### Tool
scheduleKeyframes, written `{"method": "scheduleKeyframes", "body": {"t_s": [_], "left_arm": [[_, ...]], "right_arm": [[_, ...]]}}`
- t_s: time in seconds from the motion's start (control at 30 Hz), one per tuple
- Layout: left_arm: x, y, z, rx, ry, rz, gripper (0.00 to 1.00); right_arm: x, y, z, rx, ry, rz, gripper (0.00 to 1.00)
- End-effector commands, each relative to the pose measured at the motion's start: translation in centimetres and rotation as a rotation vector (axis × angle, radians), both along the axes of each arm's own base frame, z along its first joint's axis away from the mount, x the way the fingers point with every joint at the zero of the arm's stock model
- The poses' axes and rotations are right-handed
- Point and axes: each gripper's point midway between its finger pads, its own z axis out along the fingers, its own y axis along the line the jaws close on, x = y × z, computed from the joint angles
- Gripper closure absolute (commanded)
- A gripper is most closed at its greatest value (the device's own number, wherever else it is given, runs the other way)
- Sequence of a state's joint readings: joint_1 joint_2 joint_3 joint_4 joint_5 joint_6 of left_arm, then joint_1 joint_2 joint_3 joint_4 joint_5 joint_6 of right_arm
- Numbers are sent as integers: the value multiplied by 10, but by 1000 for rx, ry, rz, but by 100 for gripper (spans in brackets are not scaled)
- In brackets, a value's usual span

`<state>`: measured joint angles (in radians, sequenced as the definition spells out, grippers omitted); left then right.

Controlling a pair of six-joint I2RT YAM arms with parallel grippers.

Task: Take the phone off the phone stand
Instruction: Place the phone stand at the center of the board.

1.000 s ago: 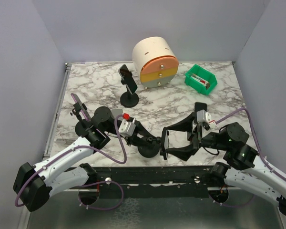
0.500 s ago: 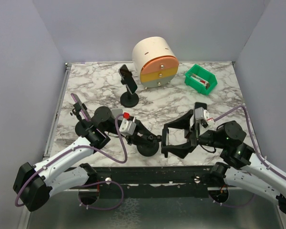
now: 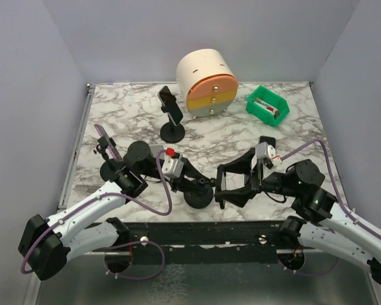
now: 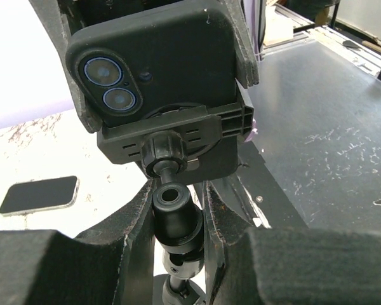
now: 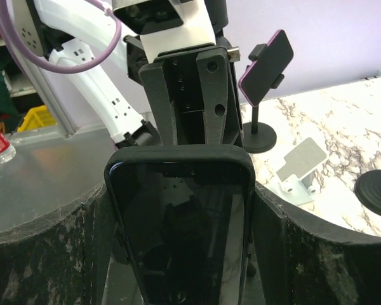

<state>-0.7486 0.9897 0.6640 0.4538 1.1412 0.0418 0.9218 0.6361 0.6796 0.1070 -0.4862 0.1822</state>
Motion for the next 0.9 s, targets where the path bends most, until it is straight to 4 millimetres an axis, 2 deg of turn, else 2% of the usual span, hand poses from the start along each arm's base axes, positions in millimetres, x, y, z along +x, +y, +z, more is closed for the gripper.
{"method": "scheduleKeyframes", "body": {"t_s": [0.0,0.2,0.33,0.5,0.7,0.8,0.87], "left_arm": [[19,-8,43,-133,-138,93,100],[52,-21,40,-122,-113,220,100],[80,-30,38,-116,-106,326,100],[106,-36,31,-104,-125,436,100],[122,-43,23,-96,-156,506,100],[129,-45,21,-97,-158,532,92],[131,-46,19,-94,-160,538,82]], "right_arm": [[13,-5,3,-7,12,-86,44],[40,-17,6,-7,35,-257,59],[69,-29,-3,-29,87,-437,65],[99,-44,-15,-58,151,-630,68],[120,-55,-24,-68,192,-774,68],[127,-59,-23,-59,197,-816,69],[131,-61,-23,-62,200,-846,69]]}}
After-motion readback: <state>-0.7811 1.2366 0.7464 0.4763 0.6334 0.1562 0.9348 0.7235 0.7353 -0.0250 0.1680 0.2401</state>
